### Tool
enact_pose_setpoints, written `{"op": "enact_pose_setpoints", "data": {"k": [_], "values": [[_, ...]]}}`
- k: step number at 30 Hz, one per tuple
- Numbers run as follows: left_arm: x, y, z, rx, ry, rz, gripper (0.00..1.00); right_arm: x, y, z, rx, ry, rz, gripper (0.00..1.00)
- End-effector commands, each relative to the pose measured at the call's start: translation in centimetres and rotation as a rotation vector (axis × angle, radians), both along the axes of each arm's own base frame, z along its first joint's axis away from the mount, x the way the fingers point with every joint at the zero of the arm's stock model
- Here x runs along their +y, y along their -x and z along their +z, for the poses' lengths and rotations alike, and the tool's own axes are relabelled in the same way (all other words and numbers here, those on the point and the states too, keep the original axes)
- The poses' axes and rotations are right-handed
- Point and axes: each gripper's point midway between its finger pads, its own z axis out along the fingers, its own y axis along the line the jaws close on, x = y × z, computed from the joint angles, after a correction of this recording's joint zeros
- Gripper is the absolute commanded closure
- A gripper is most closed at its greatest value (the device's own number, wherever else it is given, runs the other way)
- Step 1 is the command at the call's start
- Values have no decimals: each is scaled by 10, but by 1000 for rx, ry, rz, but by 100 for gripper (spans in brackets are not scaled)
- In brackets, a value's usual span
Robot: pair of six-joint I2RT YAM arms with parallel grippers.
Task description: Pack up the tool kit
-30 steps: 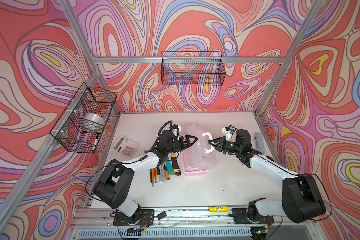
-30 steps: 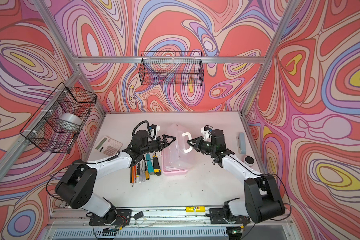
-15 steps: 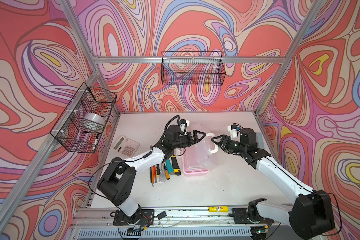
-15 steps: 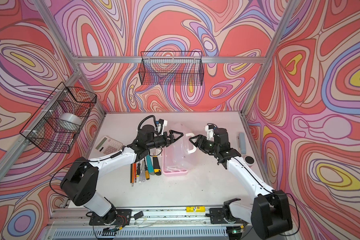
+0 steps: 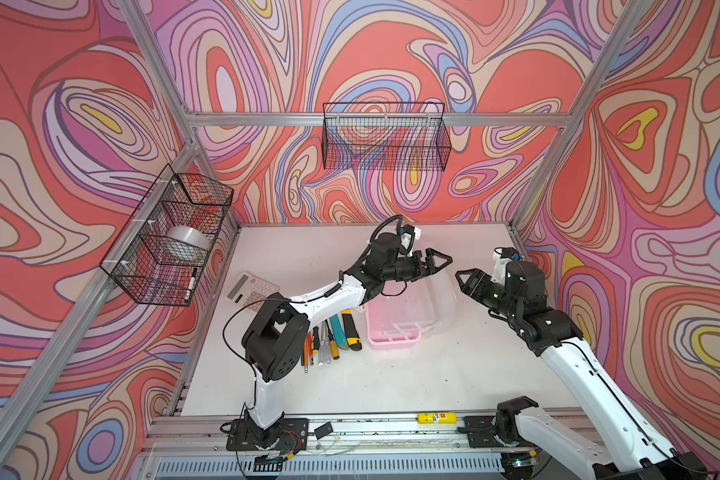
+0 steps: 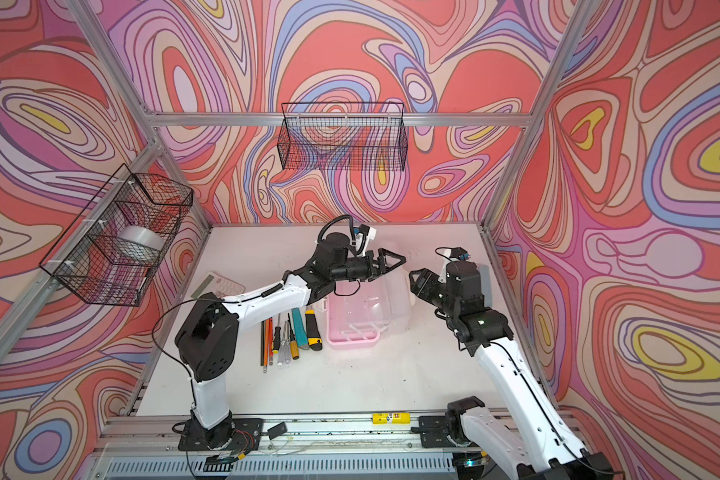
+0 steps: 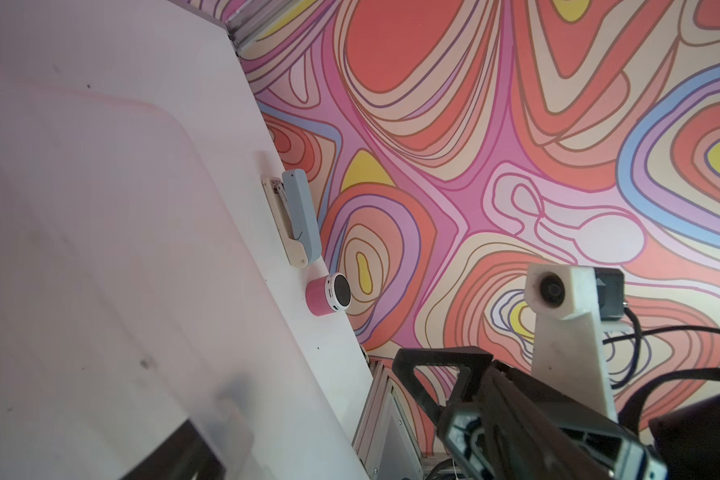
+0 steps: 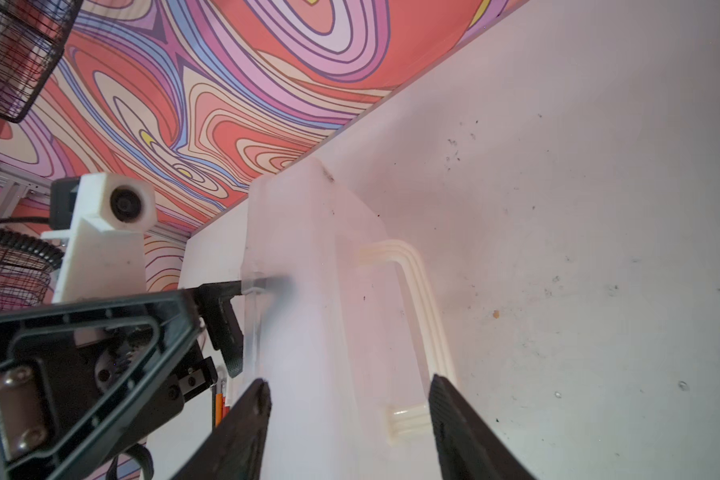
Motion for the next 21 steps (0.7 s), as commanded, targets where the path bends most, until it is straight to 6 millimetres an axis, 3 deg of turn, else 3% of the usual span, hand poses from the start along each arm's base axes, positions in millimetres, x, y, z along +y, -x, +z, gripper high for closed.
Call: {"op": "enact_pose_setpoints", "data": {"k": [1,10,17,21], "values": [[0,1,17,-21,21,-19,11,-12,3,-3,19,58,-40,36],[52,-4,-16,9,-52,68,9,-7,-8,4,10,71,-11,36],[86,-1,-75,67,-131,134,10,1,-10,-1,20,52,27,38],[98,4,-79,71,-124,156,10,7,-9,-7,32,39,59,39]]}}
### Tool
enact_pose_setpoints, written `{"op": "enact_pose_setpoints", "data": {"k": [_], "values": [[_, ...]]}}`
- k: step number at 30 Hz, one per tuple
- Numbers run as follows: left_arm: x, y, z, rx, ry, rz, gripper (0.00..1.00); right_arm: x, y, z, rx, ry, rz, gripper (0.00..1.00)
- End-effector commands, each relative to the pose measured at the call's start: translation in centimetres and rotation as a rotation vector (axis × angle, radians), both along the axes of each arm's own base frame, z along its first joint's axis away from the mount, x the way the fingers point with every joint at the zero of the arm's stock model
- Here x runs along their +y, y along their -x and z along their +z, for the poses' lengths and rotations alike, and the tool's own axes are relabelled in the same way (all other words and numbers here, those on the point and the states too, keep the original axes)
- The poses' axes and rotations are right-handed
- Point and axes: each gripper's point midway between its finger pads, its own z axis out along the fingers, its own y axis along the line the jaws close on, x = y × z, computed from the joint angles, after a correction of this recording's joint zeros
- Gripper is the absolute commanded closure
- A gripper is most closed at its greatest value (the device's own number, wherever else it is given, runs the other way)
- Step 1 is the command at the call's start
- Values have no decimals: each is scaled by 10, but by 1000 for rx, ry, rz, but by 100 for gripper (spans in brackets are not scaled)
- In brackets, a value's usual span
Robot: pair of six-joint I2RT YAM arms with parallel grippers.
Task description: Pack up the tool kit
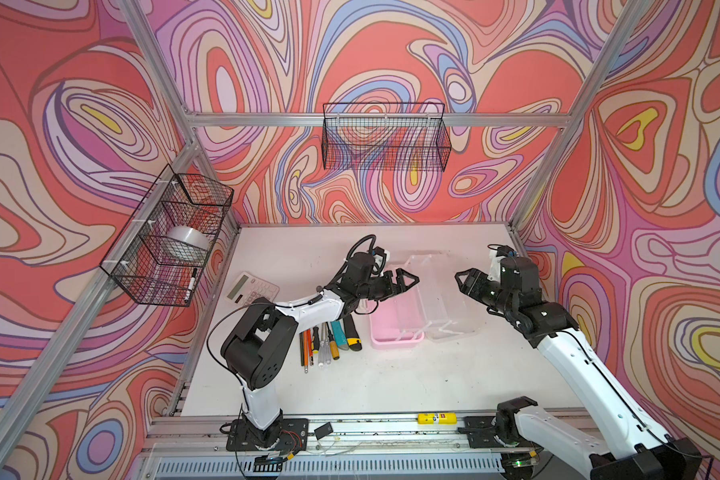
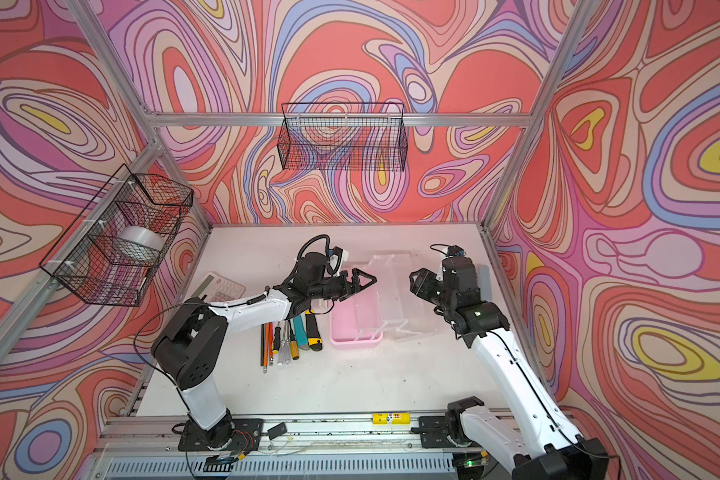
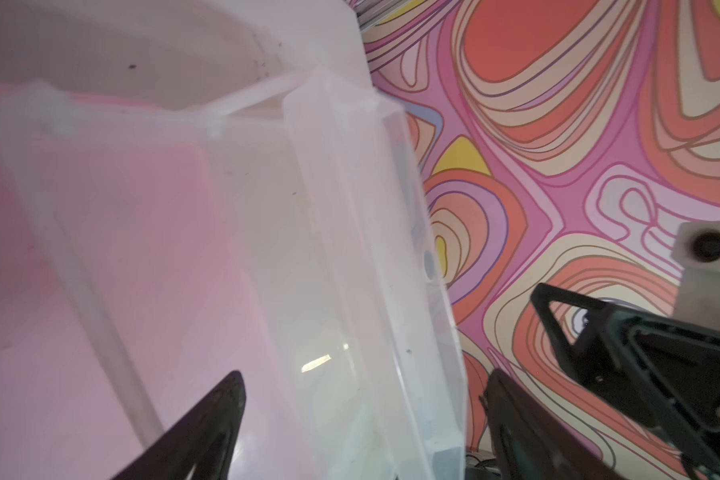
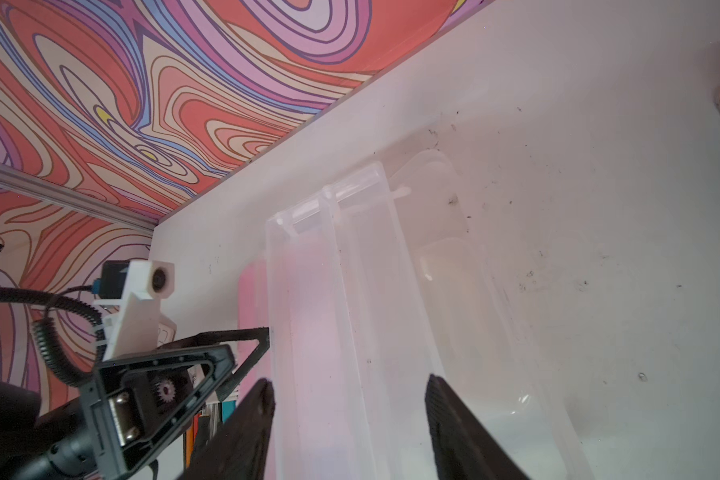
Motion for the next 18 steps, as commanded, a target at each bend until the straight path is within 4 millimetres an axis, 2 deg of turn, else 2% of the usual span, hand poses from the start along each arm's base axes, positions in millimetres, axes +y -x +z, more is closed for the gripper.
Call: {"op": "enact_pose_setpoints", "data": {"k": [1,6,9,14,16,18], "values": [[10,0,16,-48,12,31,10,8,-2,-2,-3,-13,45,39],[18,5,7,-44,-7,41,10,14,-5,-8,15,-30,76,41],[18,7,14,-56,6,39,10,17,-5,-3,4,-40,89,42],[22,4,47,-134,-24,43,9,24,-6,4,-2,-39,131,46],[31,3,64,-189,-73,67,9,24,-7,7,0,-31,139,50],[49,2,75,-227,-156,128,9,25,-7,11,5,-25,151,51]]}}
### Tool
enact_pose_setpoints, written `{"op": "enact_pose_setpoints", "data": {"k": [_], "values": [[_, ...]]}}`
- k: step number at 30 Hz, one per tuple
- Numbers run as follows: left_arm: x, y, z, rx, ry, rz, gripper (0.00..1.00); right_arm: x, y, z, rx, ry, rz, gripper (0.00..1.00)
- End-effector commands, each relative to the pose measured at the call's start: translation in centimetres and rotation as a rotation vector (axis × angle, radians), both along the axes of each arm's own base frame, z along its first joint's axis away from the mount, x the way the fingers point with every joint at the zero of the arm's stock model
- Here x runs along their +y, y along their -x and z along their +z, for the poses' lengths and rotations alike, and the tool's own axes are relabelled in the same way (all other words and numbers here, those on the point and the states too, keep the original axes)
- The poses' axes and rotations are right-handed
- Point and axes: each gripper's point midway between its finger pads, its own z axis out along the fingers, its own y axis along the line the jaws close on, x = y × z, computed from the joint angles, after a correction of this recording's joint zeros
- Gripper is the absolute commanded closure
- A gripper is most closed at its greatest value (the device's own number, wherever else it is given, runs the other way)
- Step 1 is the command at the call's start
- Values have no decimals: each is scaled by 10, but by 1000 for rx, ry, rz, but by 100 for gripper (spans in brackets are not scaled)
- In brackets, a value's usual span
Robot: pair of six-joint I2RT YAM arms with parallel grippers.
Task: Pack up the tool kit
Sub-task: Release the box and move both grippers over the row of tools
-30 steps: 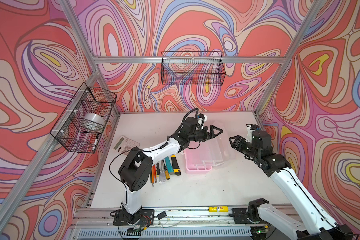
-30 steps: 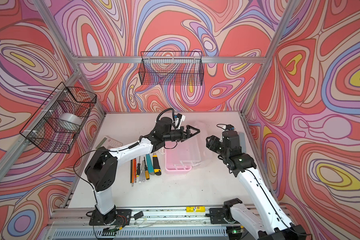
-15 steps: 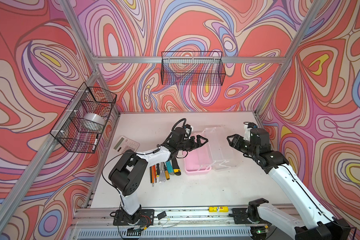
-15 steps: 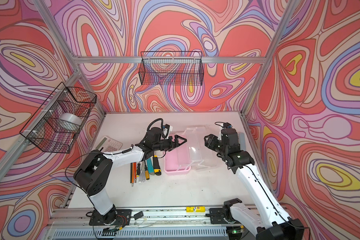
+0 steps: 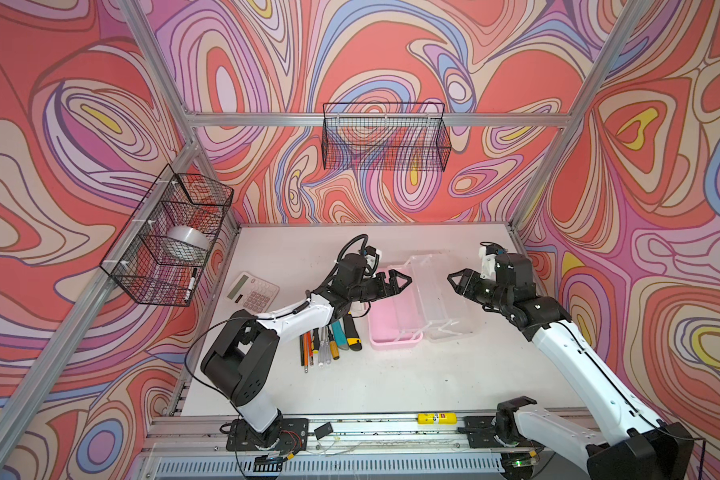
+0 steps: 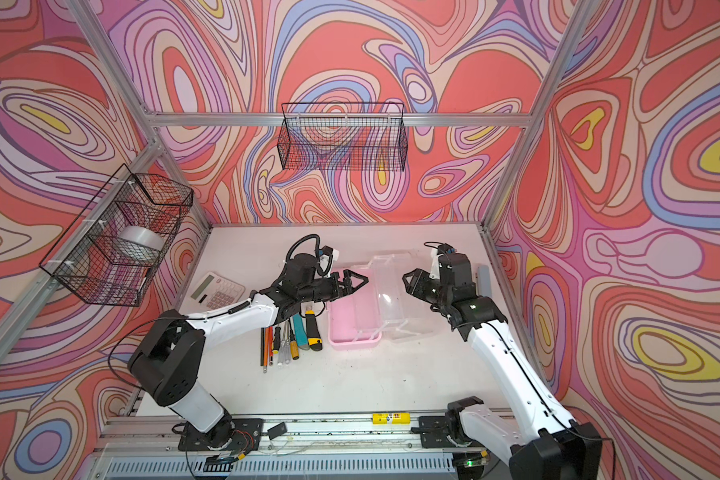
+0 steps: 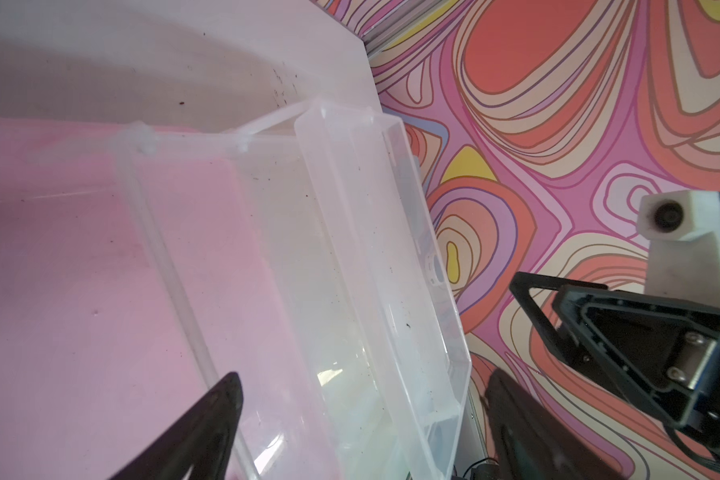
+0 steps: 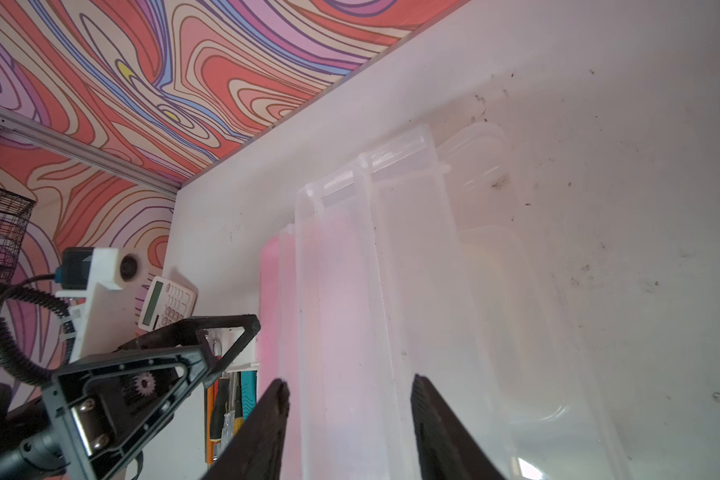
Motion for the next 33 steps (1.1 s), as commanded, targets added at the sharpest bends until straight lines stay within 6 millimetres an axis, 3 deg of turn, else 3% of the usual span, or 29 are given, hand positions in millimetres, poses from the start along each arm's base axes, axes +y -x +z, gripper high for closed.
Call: {"op": "enact_pose_setpoints", "data": {"k": [1,5,8,17,21,25,33], "values": [[37,-6,35,-110,-154,121,9,4,-1,16,-27,9,41,51],[95,1,36,-131,-367,297,10,15,4,29,-44,19,83,51],[131,18,31,-122,-477,367,10,37,9,36,-62,72,121,51],[195,79,-11,20,-563,452,10,151,38,28,-72,303,336,53],[224,94,-19,50,-628,518,11,184,54,11,-60,345,396,59],[237,95,-23,72,-615,556,12,201,61,-8,-27,351,417,60],[243,92,-28,90,-618,559,12,216,68,-15,-25,326,409,59]]}}
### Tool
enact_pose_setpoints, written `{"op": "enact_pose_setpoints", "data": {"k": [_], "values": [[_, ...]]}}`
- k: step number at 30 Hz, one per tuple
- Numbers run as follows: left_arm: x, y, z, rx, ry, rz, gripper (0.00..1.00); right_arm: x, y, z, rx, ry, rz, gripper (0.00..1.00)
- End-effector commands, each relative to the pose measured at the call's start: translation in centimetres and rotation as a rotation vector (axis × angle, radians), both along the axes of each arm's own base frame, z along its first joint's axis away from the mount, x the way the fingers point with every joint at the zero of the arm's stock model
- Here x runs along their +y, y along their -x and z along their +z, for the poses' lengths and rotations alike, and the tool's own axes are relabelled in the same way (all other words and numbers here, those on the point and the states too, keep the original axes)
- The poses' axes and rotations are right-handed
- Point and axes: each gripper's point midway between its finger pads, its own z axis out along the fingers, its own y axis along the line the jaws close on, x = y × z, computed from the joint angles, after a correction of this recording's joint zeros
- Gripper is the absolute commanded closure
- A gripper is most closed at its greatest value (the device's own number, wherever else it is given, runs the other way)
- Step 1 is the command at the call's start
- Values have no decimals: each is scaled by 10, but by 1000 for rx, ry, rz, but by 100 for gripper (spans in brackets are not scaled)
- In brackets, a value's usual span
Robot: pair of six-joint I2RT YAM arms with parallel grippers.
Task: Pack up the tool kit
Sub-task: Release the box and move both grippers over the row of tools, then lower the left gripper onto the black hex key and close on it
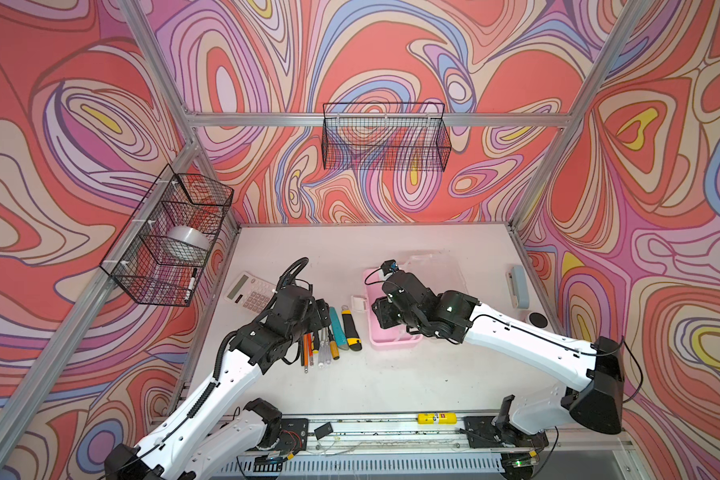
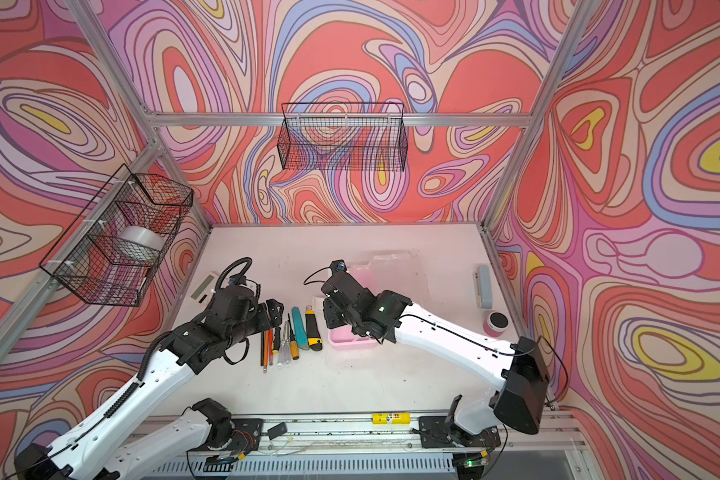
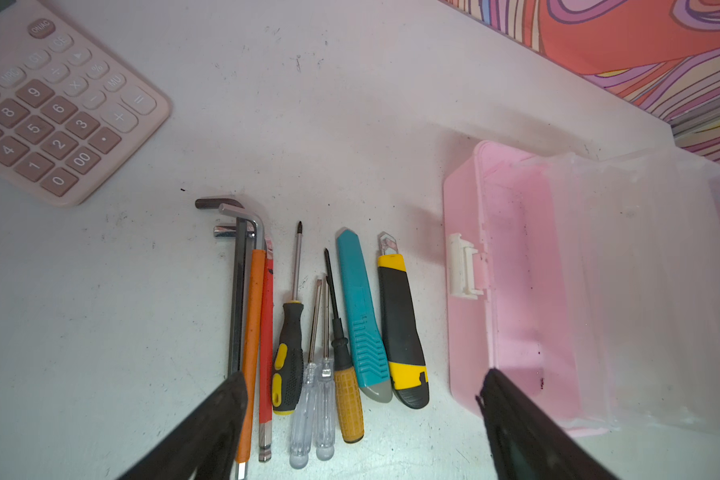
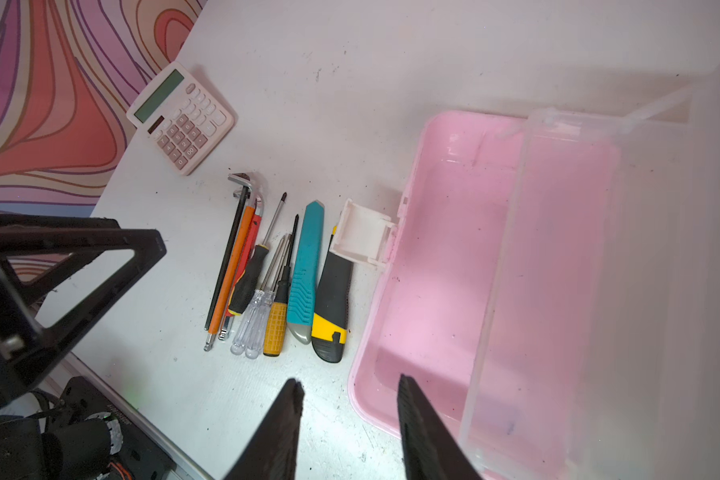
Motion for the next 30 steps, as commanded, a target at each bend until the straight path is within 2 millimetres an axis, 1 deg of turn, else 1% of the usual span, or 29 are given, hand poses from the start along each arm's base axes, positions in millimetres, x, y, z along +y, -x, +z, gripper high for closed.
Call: {"op": "enact_pose_setpoints", "data": {"k": [1,4,7,10,15,17,21,23,30], "values": [[7,6,-12,58,-25,9,12,6,2,-2,-6,-17,-23,59],[10,6,-15,62,-28,17,13,11,8,-1,-18,-23,-16,59],[17,6,-22,80,-38,47,13,12,12,-4,-24,-17,-15,59],[27,8,-30,112,-54,81,15,14,12,-7,-22,-26,-16,60],[44,9,-48,164,-74,135,28,21,11,-18,-1,-16,-5,60],[50,9,-60,200,-76,150,34,22,11,-23,11,-19,-11,60],[53,5,-80,249,-86,169,46,22,11,-29,18,-31,-24,60],[54,0,-89,267,-100,175,53,22,11,-31,20,-29,-27,60],[55,-13,-108,284,-120,181,59,21,11,-36,24,-24,-31,62]]}}
